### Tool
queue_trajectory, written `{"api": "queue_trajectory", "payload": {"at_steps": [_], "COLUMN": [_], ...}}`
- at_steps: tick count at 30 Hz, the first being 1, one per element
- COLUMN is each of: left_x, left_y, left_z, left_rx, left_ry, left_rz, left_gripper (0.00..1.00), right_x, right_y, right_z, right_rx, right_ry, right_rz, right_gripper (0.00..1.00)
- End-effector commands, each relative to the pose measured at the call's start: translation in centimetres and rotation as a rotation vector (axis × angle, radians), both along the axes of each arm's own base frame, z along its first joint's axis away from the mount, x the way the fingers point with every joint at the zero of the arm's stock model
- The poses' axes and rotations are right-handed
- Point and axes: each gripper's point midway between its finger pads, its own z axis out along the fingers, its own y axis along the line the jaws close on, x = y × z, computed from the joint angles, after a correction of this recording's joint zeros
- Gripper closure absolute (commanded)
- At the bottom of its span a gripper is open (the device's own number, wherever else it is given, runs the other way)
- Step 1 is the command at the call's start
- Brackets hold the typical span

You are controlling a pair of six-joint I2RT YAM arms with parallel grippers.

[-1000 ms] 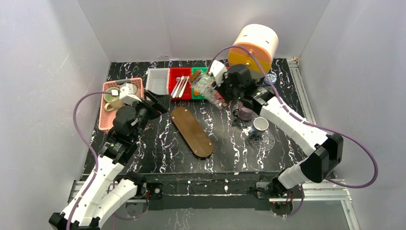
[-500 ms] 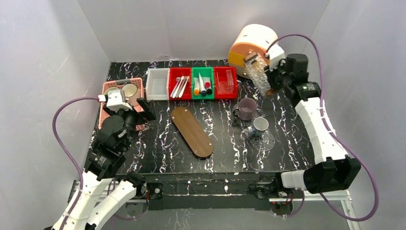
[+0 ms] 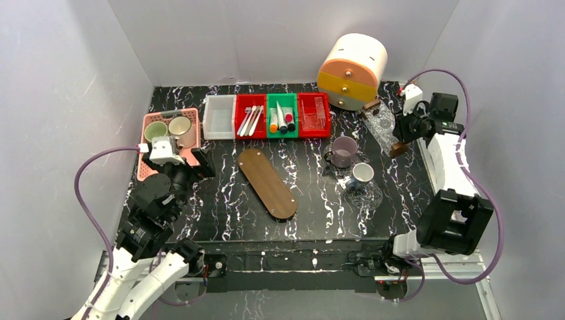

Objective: Prepare toiletry sets of a toothbrush and toothpaste on the tray
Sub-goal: Place the toothpaste holder at the center of the board.

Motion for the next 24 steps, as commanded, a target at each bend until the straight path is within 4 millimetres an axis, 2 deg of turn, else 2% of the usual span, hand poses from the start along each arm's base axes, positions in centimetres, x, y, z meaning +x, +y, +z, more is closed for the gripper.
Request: {"api": "queue_trajectory", "payload": {"at_steps": [1,4,10,14,24], "left_x": [-0.3,-0.5,-0.5,-0.4,0.1], "left_y": [0.5,0.6,0.5,0.6,0.4], "left_z": [0.1,0.2,-0.2,-0.4,-1.1], "left_rx": [0.009,0.005,0.010,0.016,0.036], "left_ry": [-0.021,-0.027,-0.020,-0.012,0.015], "left_rz": [0.012,0.014,0.012,0.019,0.025], "left_gripper": [0.02,0.02,0.02,0.02,0.02], "right_x": [0.9,0.6,0.9,0.9,0.8], "right_y": [0.2,-0.3,-0.9,-0.6,0.5], "right_z": [-0.2,-2.1,-4.3,-6.4,-9.2], "right_rx": [0.082,0.091,0.119,0.138,0.220], "right_ry": [-0.067,-0.038,-0.021,0.009,0.031], "right_rz": [0.111,0.133,0.148,0.177,0.235], "right_gripper": [0.99,0.99,0.99,0.99,0.99]}}
